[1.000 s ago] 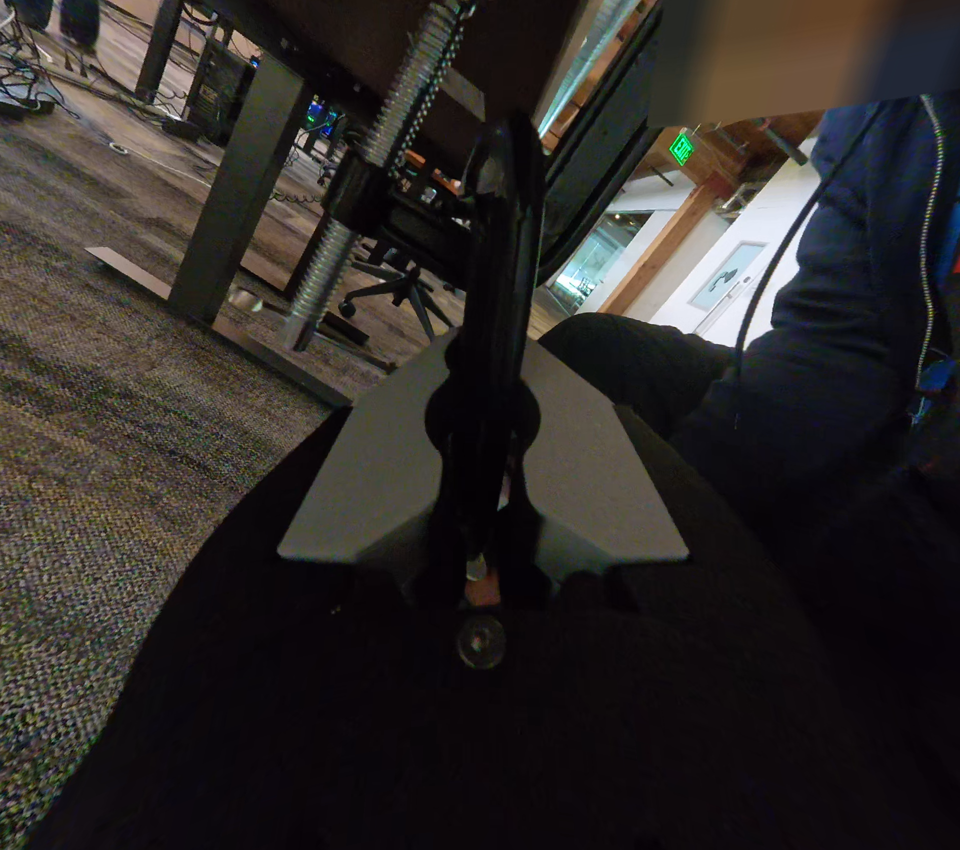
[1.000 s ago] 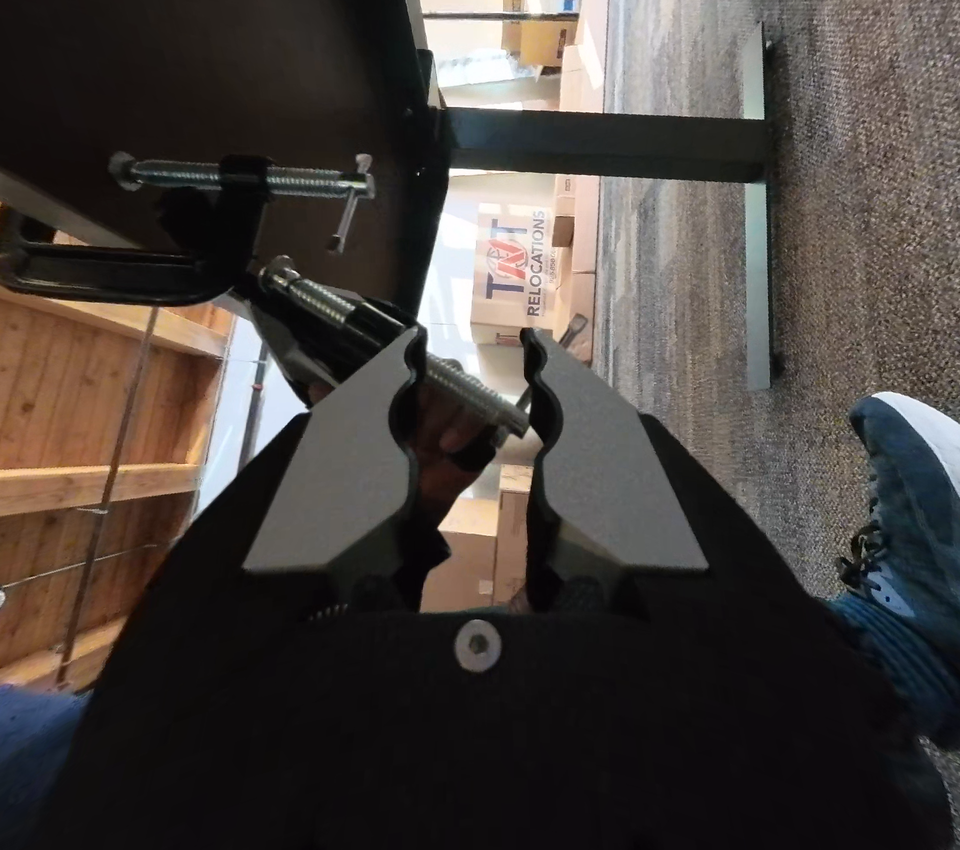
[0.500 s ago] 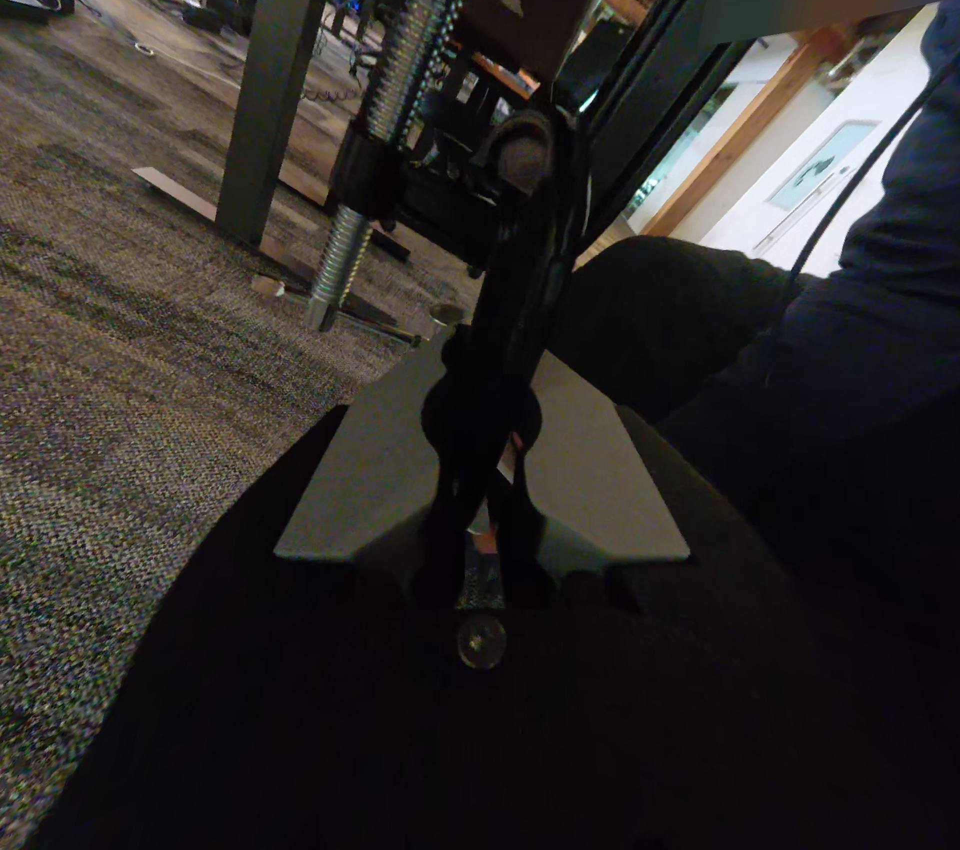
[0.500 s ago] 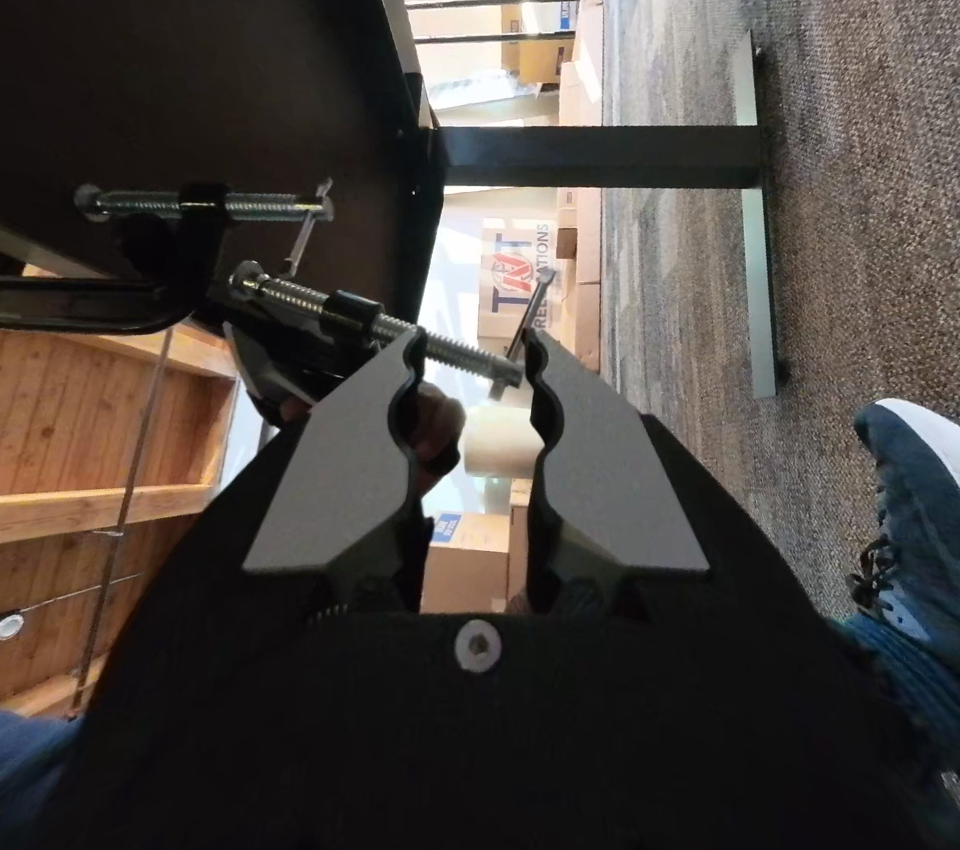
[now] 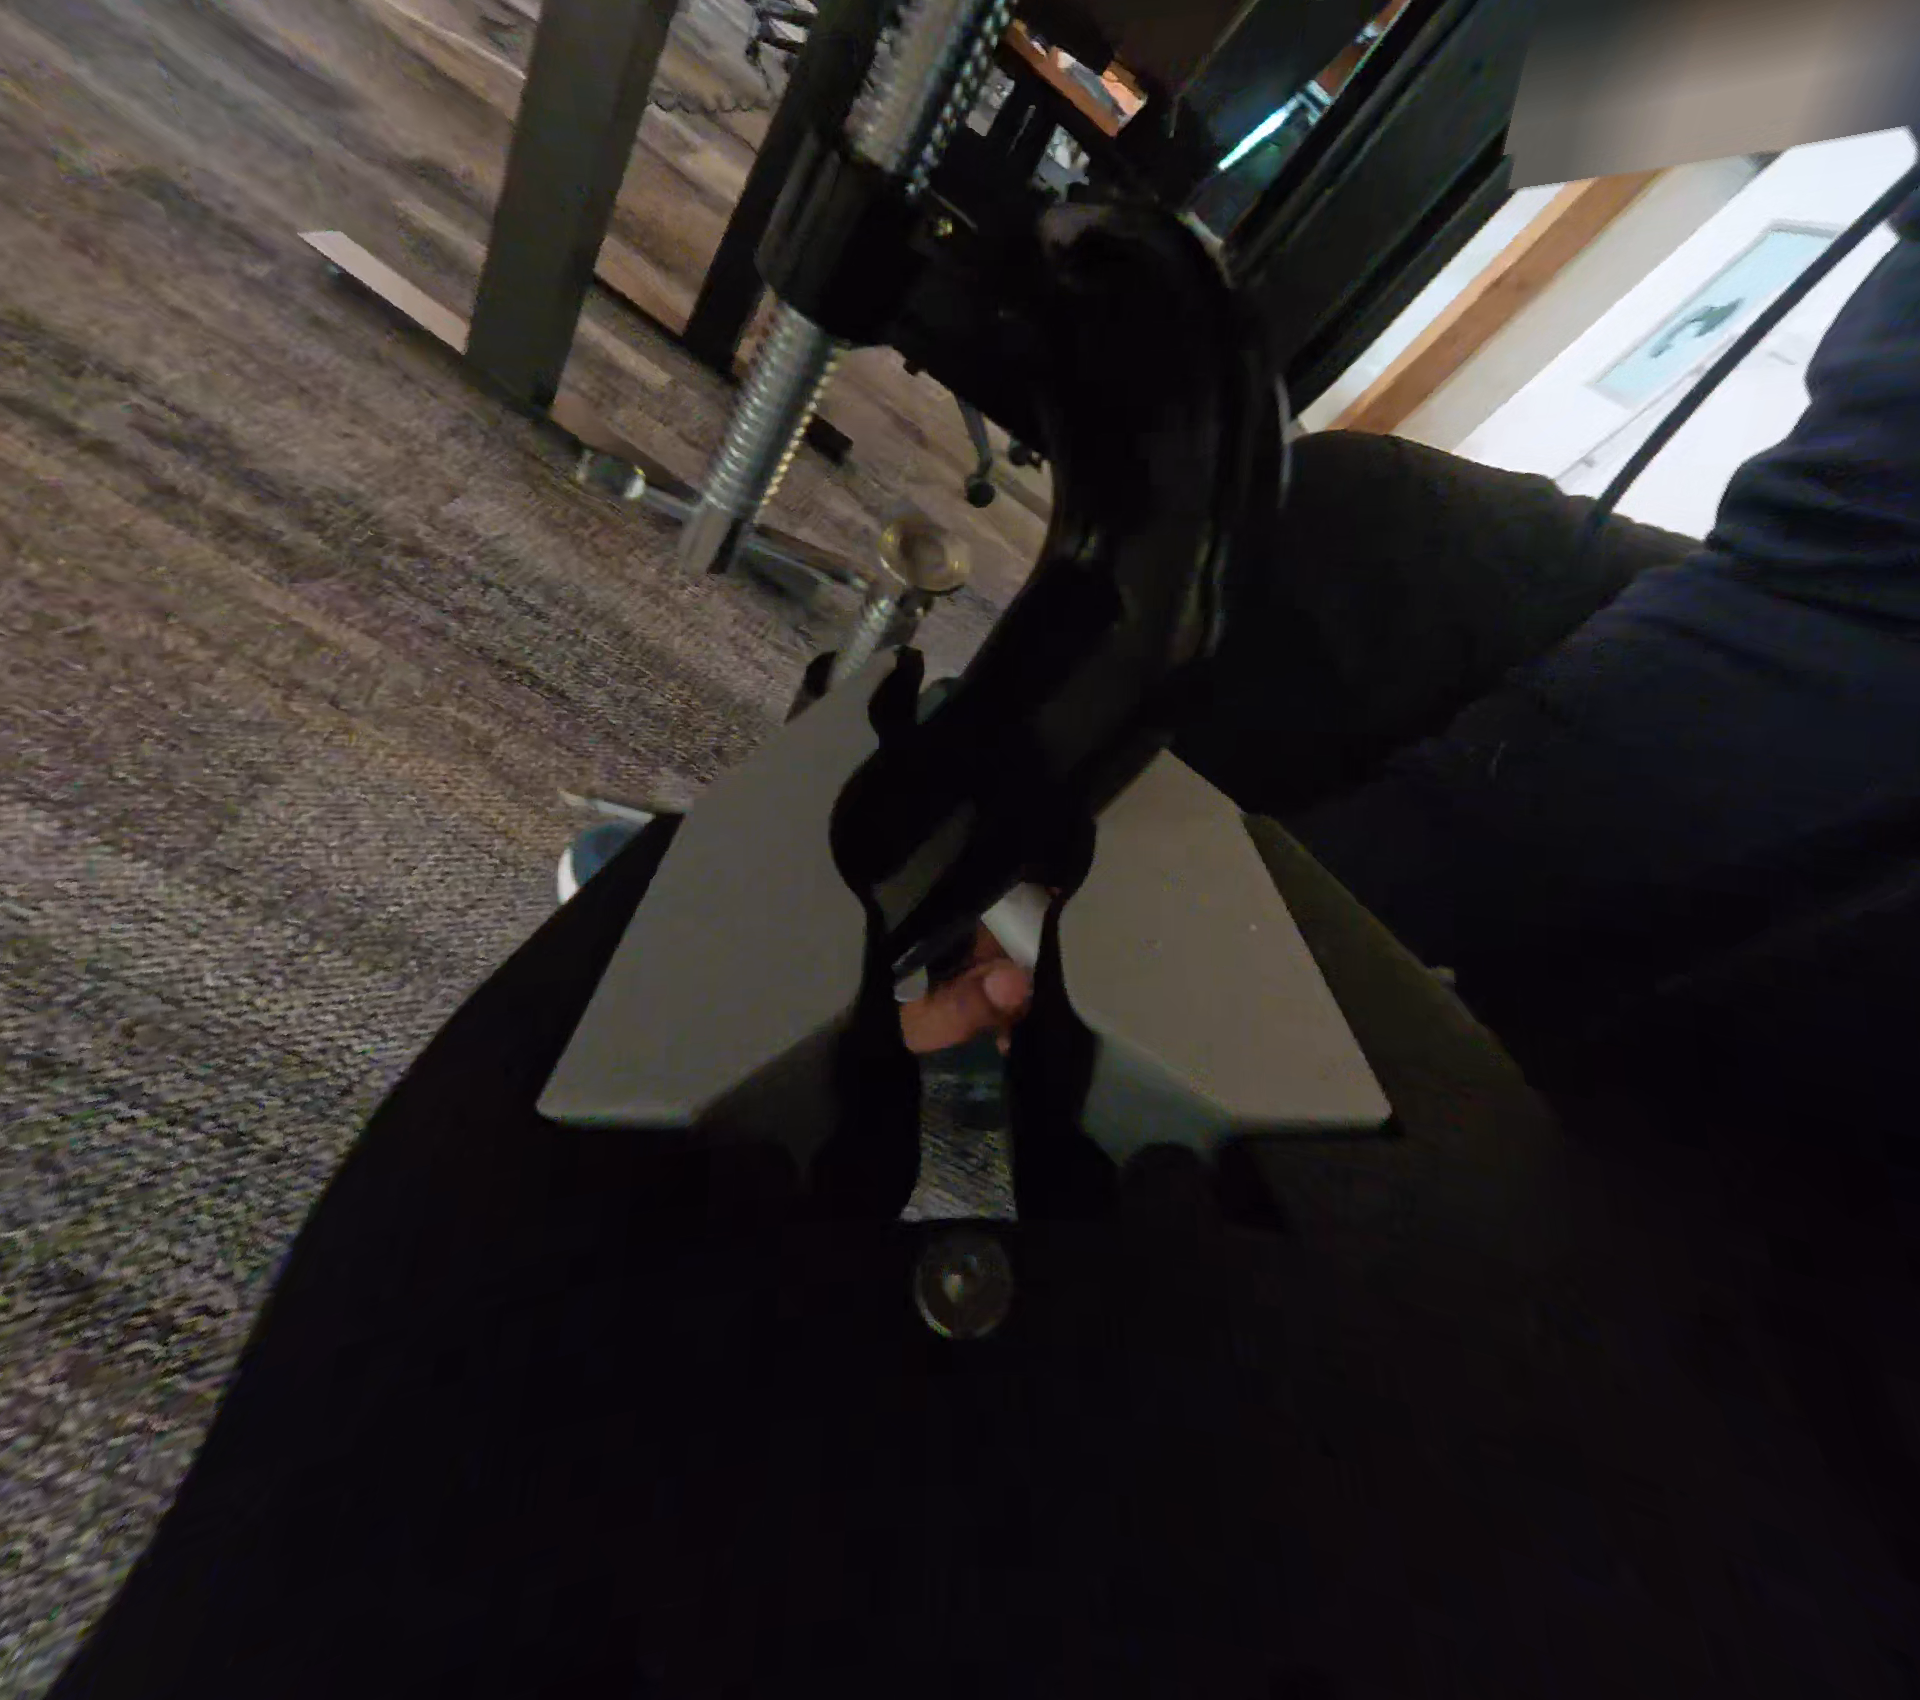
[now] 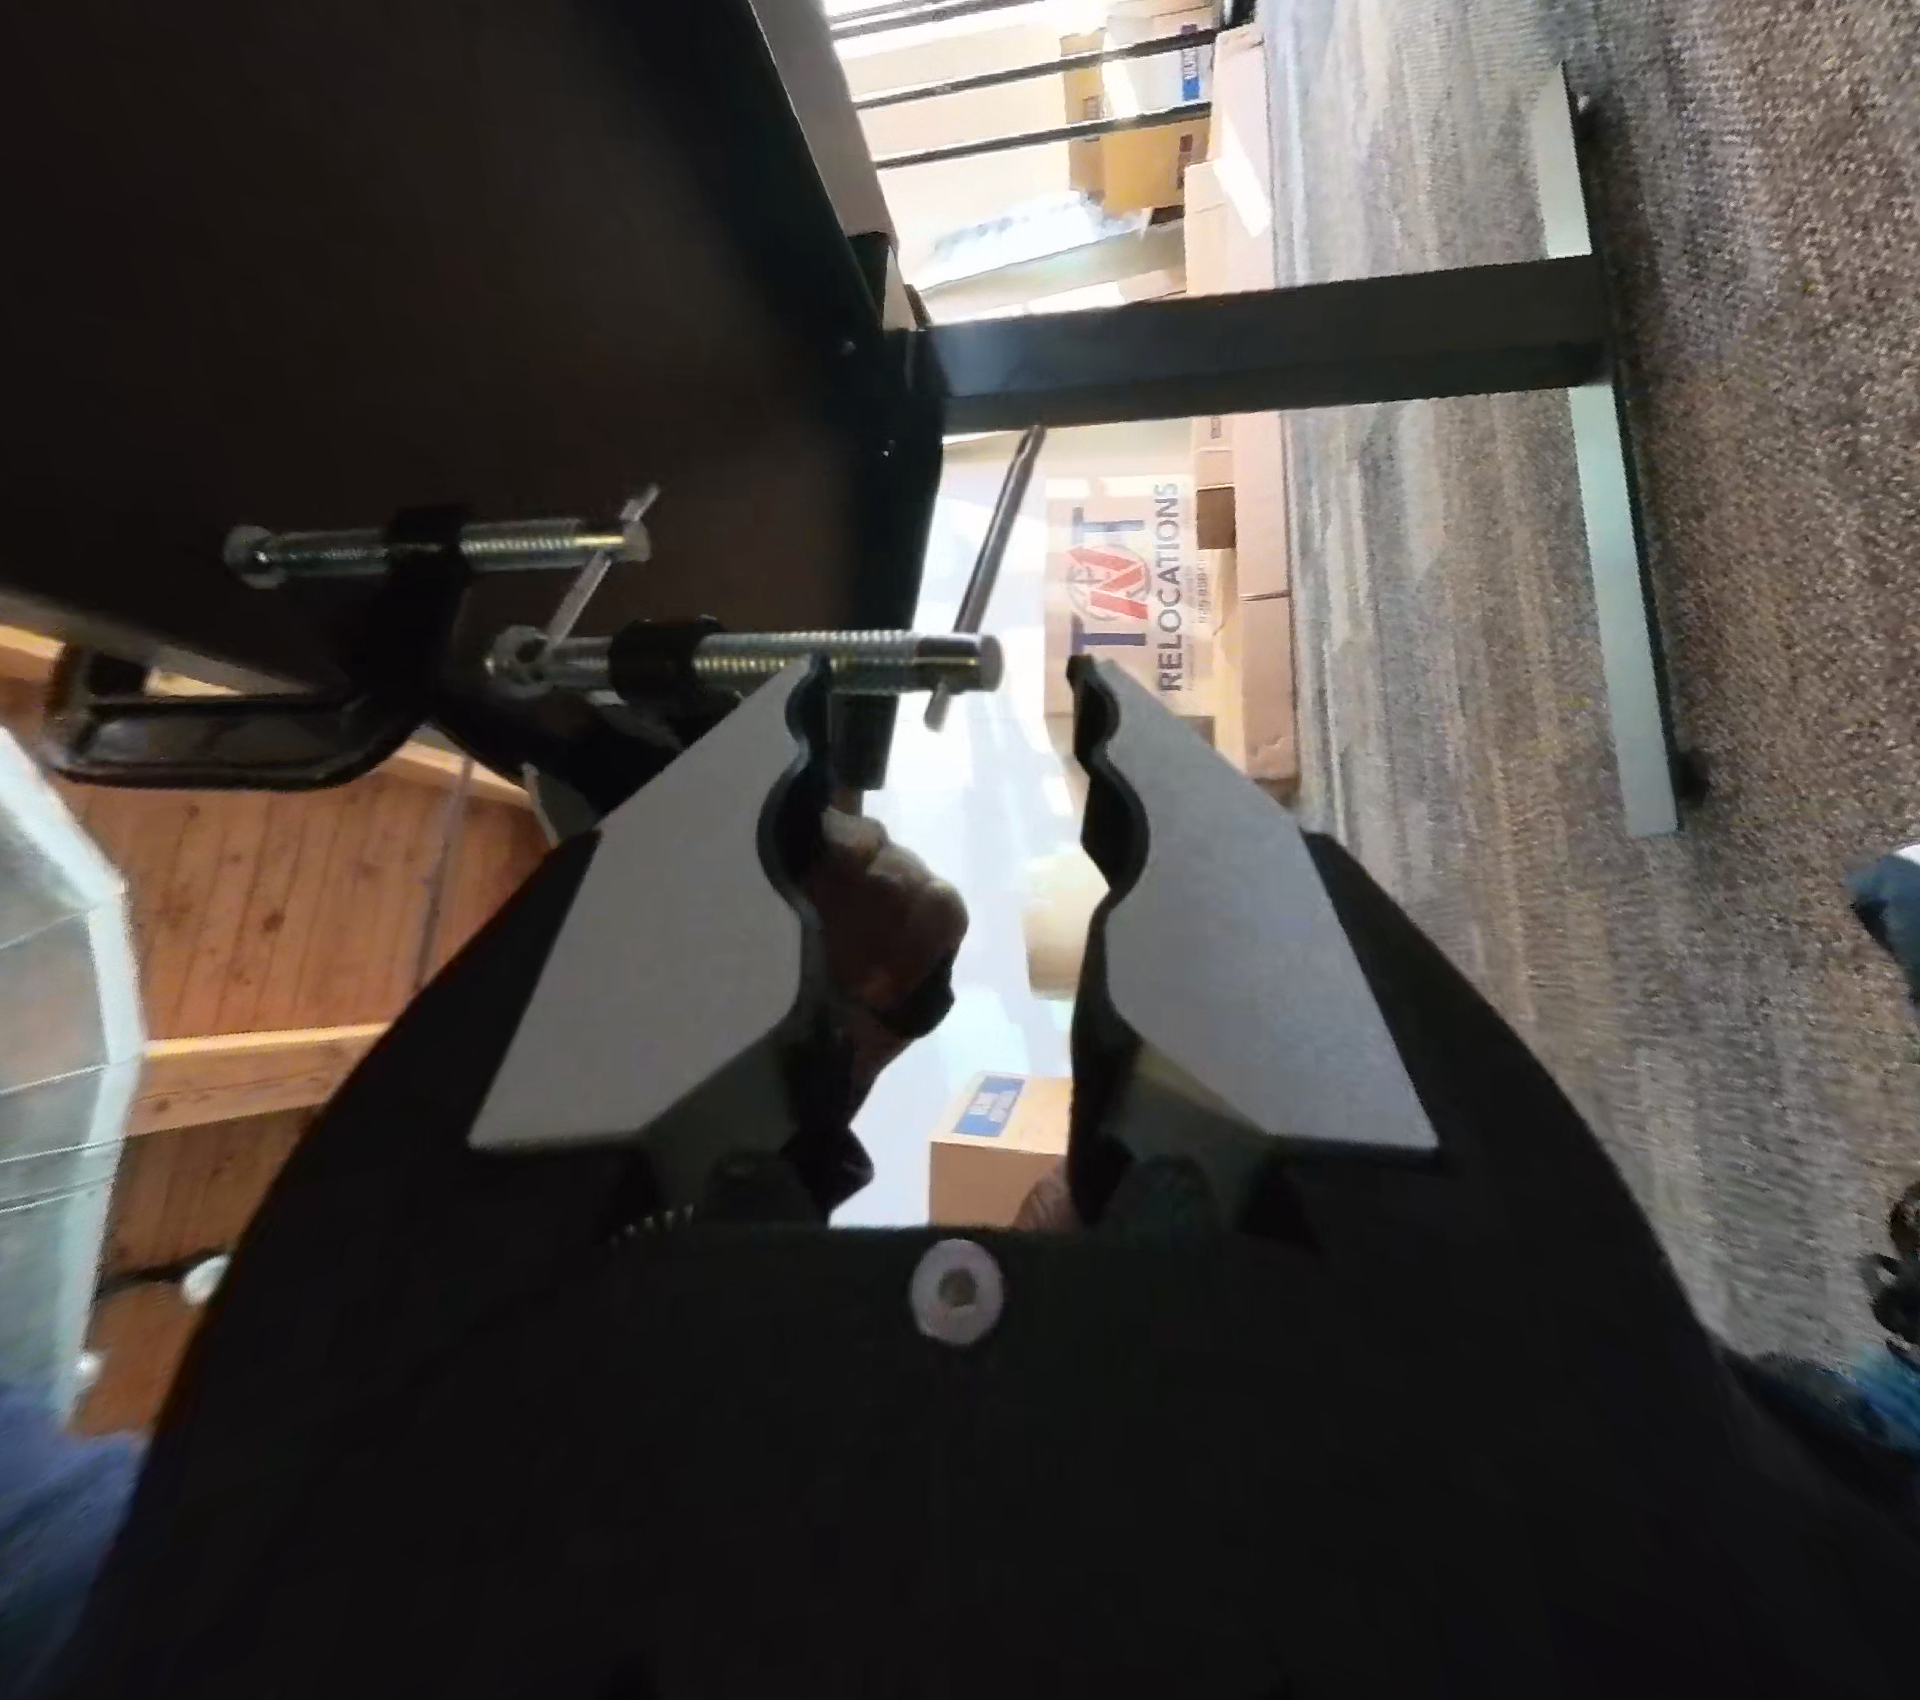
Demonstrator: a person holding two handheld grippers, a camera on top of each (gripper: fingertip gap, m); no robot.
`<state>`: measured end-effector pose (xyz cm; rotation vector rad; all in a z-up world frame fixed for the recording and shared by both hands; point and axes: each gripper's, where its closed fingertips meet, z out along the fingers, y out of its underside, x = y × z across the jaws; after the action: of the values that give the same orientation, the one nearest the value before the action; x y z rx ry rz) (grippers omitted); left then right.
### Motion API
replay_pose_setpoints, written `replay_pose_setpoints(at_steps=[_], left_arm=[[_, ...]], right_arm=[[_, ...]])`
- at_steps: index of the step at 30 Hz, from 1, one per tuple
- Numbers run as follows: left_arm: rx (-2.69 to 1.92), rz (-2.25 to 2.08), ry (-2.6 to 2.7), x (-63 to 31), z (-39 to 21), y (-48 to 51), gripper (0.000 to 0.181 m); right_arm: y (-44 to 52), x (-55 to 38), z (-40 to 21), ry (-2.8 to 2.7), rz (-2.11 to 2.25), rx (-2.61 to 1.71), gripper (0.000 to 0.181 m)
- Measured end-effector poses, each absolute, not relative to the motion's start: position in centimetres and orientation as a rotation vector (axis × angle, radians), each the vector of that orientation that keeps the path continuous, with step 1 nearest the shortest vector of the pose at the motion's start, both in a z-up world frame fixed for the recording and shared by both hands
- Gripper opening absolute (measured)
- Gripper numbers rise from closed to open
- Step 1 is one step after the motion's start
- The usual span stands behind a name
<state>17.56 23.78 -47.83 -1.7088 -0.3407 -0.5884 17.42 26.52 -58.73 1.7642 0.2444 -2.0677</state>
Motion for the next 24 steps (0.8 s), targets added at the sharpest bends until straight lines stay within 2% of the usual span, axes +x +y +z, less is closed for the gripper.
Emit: replay_pose_setpoints(at_steps=[8, 15, 20, 24], left_arm=[[-1.711, -0.528, -0.287, 17.5, -47.3, 23.8, 0.021], [-1.712, -0.475, -0.243, 17.7, -47.1, 24.0, 0.019], [-1.700, -0.426, -0.222, 17.6, -46.9, 24.3, 0.018], [-1.700, -0.366, -0.210, 17.5, -46.8, 24.4, 0.017]], right_arm=[[28.0, 16.8, -57.5, 0.244, -2.167, 1.717, 0.046], [30.3, 15.7, -49.0, 0.577, -2.430, 1.542, 0.038], [28.7, 16.0, -43.7, 0.686, -2.414, 1.411, 0.036], [27.9, 15.6, -42.2, 0.685, -2.313, 1.488, 0.034]])
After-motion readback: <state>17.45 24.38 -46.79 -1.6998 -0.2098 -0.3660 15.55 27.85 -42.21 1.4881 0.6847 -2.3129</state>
